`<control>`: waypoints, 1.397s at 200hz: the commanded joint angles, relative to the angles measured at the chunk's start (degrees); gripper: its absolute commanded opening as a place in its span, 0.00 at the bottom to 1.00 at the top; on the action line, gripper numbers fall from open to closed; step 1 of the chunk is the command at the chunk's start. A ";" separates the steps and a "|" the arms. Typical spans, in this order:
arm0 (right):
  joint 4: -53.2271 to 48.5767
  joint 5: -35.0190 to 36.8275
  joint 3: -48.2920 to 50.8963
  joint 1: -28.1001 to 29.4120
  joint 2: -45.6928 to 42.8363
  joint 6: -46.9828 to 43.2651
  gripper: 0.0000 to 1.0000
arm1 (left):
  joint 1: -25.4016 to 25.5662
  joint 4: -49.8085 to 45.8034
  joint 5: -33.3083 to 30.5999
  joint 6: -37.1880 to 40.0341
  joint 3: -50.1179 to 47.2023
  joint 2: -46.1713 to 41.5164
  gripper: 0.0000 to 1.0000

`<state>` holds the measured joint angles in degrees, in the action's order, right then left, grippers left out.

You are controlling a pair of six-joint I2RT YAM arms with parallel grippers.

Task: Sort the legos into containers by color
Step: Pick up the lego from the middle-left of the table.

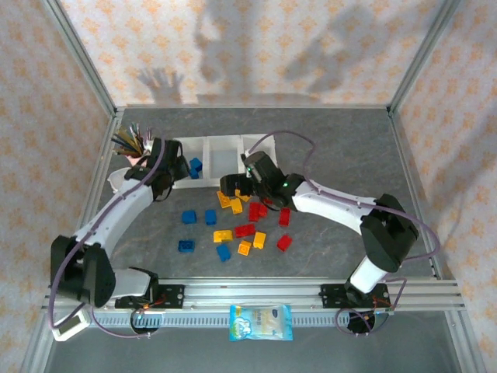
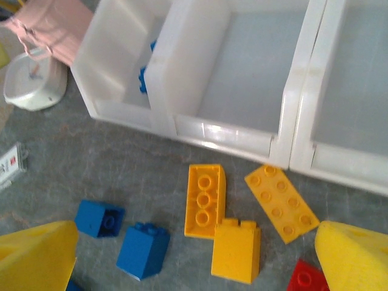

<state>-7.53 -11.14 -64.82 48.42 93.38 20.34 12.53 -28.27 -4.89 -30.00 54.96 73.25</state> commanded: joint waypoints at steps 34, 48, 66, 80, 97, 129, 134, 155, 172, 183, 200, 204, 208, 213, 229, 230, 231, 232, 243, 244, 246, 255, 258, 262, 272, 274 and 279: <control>6.29 -2.50 5.56 2.81 -1.46 3.18 1.00 | 3.64 -6.70 1.58 -8.32 -12.77 -10.63 0.67; 8.05 -2.49 6.95 3.33 -1.12 4.42 1.00 | 4.25 -6.62 2.56 -9.89 -15.64 -12.22 0.69; 9.23 -1.92 7.82 3.88 -0.34 5.21 1.00 | 7.12 -5.42 2.16 -11.98 -17.13 -12.84 0.72; 9.84 -1.55 8.19 4.12 0.28 5.59 1.00 | 8.19 -4.48 2.39 -12.89 -17.88 -11.71 0.74; 10.65 -1.02 8.72 4.07 0.59 6.14 1.00 | 8.38 -4.73 0.96 -13.41 -18.50 -8.75 0.76; 11.22 -0.55 9.01 4.09 0.64 6.01 1.00 | 9.06 0.20 3.15 -12.69 -19.68 -5.58 0.76; 11.14 -0.63 8.86 4.05 0.78 5.81 0.99 | 9.10 0.74 3.30 -12.48 -19.47 -5.12 0.77; 10.61 -0.20 8.57 4.09 1.18 5.51 1.00 | 9.17 2.55 2.99 -11.52 -18.47 -2.56 0.78; 10.78 -0.18 8.74 4.08 1.27 5.58 1.00 | 9.19 5.13 3.80 -10.61 -18.20 -0.16 0.78; 10.70 -0.05 8.74 4.09 1.36 5.58 1.00 | 9.21 6.20 3.74 -10.19 -18.06 1.50 0.78; 10.70 -0.02 9.00 4.08 1.18 5.76 1.00 | 9.20 5.65 2.19 -10.55 -17.47 4.28 0.76; 10.68 -0.15 9.01 4.06 1.14 5.81 1.00 | 9.24 5.71 2.16 -10.54 -17.40 4.79 0.76; 10.69 -0.20 9.13 4.07 1.06 5.85 1.00 | 9.23 6.08 2.31 -10.32 -17.58 5.25 0.75; 10.84 -0.23 9.32 4.11 0.94 5.84 1.00 | 9.26 6.75 2.23 -10.17 -17.89 5.59 0.75; 11.39 0.02 9.75 4.11 0.66 6.16 1.00 | 9.26 8.48 1.87 -10.19 -18.78 6.58 0.70; 11.40 0.00 9.73 4.12 0.66 6.14 1.00 | 9.26 8.58 1.93 -10.14 -18.76 6.66 0.69; 11.40 0.03 9.72 4.08 0.70 6.13 1.00 | 9.26 8.67 1.96 -10.11 -18.76 6.69 0.69; 11.35 0.00 9.67 4.11 0.77 6.17 1.00 | 9.26 8.76 2.01 -10.05 -18.75 6.75 0.69; 10.98 -0.47 9.20 4.11 0.87 6.16 1.00 | 9.22 9.26 2.00 -9.74 -18.79 7.46 0.67; 10.93 -0.47 9.15 4.12 0.90 6.18 1.00 | 9.24 9.32 1.99 -9.73 -18.81 7.53 0.67; 10.88 -0.60 9.15 4.09 0.92 6.13 1.00 | 9.26 9.45 1.88 -9.73 -18.83 7.63 0.67; 10.87 -0.82 9.01 4.13 0.92 6.03 1.00 | 9.25 10.35 1.81 -9.66 -19.18 8.14 0.63; 10.89 -0.82 9.01 4.07 0.85 6.05 1.00 | 9.24 10.53 1.77 -9.69 -19.25 8.35 0.62; 10.87 -0.82 9.01 4.08 0.79 6.06 1.00 | 9.26 10.75 1.72 -9.77 -19.29 8.71 0.60; 10.63 -0.56 8.92 4.07 0.58 5.94 1.00 | 9.24 11.42 2.11 -9.86 -19.40 9.32 0.55; 10.61 -0.42 8.92 4.10 0.51 5.92 1.00 | 9.21 11.64 2.37 -9.83 -19.48 9.46 0.54; 10.52 -0.19 8.93 4.06 0.32 5.87 1.00 | 9.18 12.14 2.88 -9.69 -19.66 9.58 0.53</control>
<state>2.66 -12.91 -56.14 52.25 94.39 25.96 21.39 -21.19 -2.44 -40.49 35.94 80.86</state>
